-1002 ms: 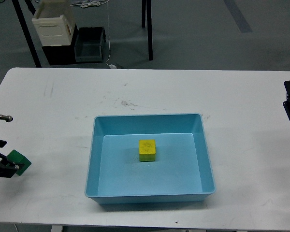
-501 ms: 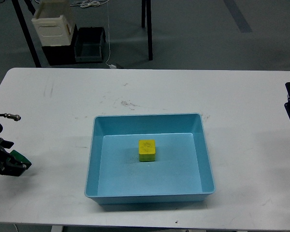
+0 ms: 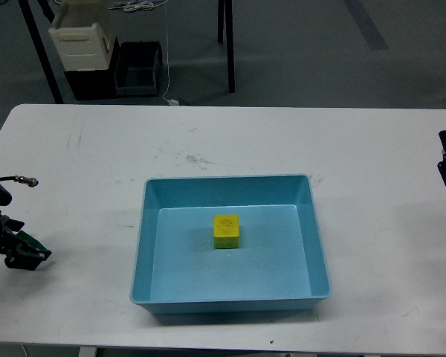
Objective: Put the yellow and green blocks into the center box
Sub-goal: 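Lift the green cube with the left gripper and carry it over the box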
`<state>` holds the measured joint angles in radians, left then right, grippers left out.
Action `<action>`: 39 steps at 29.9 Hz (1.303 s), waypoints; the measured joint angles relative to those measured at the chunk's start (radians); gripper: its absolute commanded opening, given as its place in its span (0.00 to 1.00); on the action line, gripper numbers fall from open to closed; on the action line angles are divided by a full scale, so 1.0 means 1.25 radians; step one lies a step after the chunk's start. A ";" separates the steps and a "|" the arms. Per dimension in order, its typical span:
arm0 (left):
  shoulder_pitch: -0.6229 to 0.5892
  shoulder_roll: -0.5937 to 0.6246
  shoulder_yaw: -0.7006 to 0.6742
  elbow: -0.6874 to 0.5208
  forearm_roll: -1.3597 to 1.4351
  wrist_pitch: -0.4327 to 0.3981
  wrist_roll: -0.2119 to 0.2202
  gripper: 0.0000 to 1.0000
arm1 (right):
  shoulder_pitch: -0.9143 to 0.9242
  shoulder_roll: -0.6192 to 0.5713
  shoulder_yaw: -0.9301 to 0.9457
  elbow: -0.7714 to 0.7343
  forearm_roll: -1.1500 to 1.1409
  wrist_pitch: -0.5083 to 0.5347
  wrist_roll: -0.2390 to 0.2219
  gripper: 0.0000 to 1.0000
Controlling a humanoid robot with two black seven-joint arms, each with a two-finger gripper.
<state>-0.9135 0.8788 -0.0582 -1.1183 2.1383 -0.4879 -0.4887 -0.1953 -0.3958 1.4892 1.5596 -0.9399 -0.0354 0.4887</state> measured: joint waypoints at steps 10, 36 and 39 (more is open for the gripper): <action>0.012 -0.001 0.000 0.005 -0.002 0.000 0.000 0.50 | 0.000 0.000 0.001 -0.002 0.000 -0.002 0.000 0.99; -0.247 0.140 -0.011 -0.224 -0.272 0.061 0.000 0.23 | -0.021 0.006 0.000 -0.007 0.001 -0.004 0.000 0.99; -0.285 0.132 -0.011 -0.297 -0.276 0.051 0.000 0.23 | -0.027 0.006 0.001 -0.008 0.001 -0.009 0.000 0.99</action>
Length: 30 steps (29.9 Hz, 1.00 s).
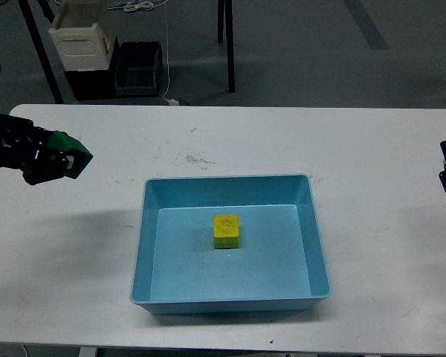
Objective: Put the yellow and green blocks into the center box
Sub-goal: 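Lift the green cube with the left gripper and carry it over the box, then lower the green cube into the box beside the yellow cube and release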
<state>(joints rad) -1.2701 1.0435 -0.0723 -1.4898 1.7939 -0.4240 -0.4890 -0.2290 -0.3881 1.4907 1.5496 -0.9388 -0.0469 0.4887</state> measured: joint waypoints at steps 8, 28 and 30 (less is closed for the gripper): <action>-0.075 -0.145 0.006 -0.067 0.027 -0.051 0.000 0.23 | -0.009 0.002 -0.001 0.000 0.000 -0.009 0.000 0.99; -0.098 -0.425 0.175 -0.015 0.172 -0.052 0.000 0.24 | -0.013 0.017 -0.002 -0.002 0.000 -0.010 0.000 0.99; -0.096 -0.448 0.191 0.001 0.181 -0.052 0.000 0.25 | -0.012 0.017 -0.001 -0.002 0.000 -0.010 0.000 0.99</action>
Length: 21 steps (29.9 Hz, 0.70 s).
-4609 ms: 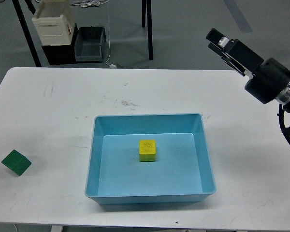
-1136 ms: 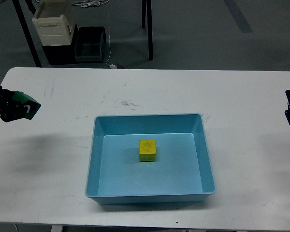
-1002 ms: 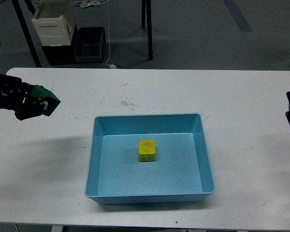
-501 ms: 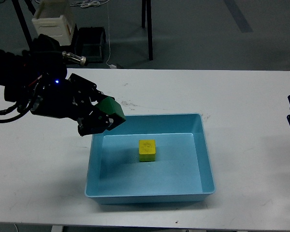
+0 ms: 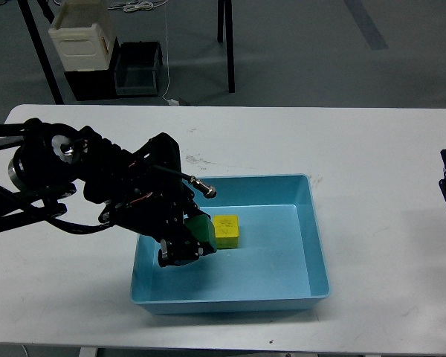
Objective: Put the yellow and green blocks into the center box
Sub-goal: 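Lower the green cube into the box beside the yellow cube and release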
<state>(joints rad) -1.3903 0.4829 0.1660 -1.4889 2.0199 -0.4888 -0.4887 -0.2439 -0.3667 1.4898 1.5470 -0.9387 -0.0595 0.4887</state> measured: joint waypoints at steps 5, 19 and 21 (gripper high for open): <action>0.016 -0.029 0.011 0.038 0.018 0.000 0.000 0.27 | 0.002 0.000 0.001 -0.003 0.000 0.000 0.000 0.99; 0.097 -0.065 0.032 0.116 0.107 0.000 0.000 0.57 | 0.004 0.000 -0.001 -0.005 0.000 0.001 0.000 0.99; 0.100 -0.069 0.029 0.116 0.107 0.000 0.000 0.63 | 0.006 0.000 -0.003 -0.005 0.000 0.001 0.000 0.99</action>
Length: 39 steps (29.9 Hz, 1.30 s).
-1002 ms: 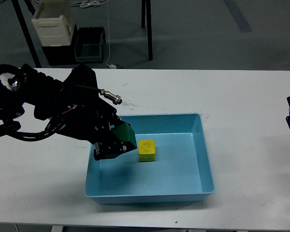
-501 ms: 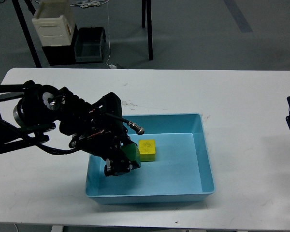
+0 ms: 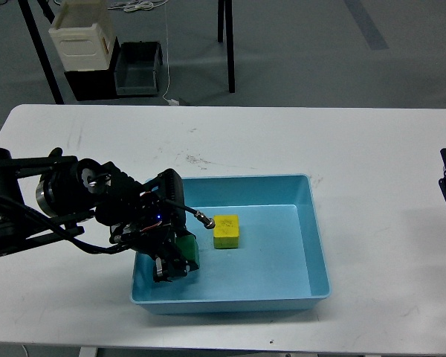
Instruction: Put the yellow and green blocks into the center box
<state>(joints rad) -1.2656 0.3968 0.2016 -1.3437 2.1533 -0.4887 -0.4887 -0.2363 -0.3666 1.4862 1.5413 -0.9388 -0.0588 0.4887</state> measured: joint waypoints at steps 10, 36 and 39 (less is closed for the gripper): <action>0.006 -0.027 -0.038 0.000 -0.038 0.000 0.000 1.00 | 0.003 0.000 -0.007 0.004 0.000 0.000 0.000 1.00; 0.354 0.044 -0.701 0.163 -0.982 0.000 0.000 1.00 | 0.133 -0.011 -0.029 0.012 0.209 0.162 0.000 1.00; 0.445 0.043 -0.782 0.162 -1.075 0.000 0.000 1.00 | 0.150 -0.012 -0.028 0.010 0.325 0.197 -0.001 1.00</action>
<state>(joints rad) -0.7092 0.4510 -0.7759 -1.1417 0.8095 -0.4885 -0.4886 -0.0492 -0.3811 1.4509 1.5543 -0.5329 0.1877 0.4880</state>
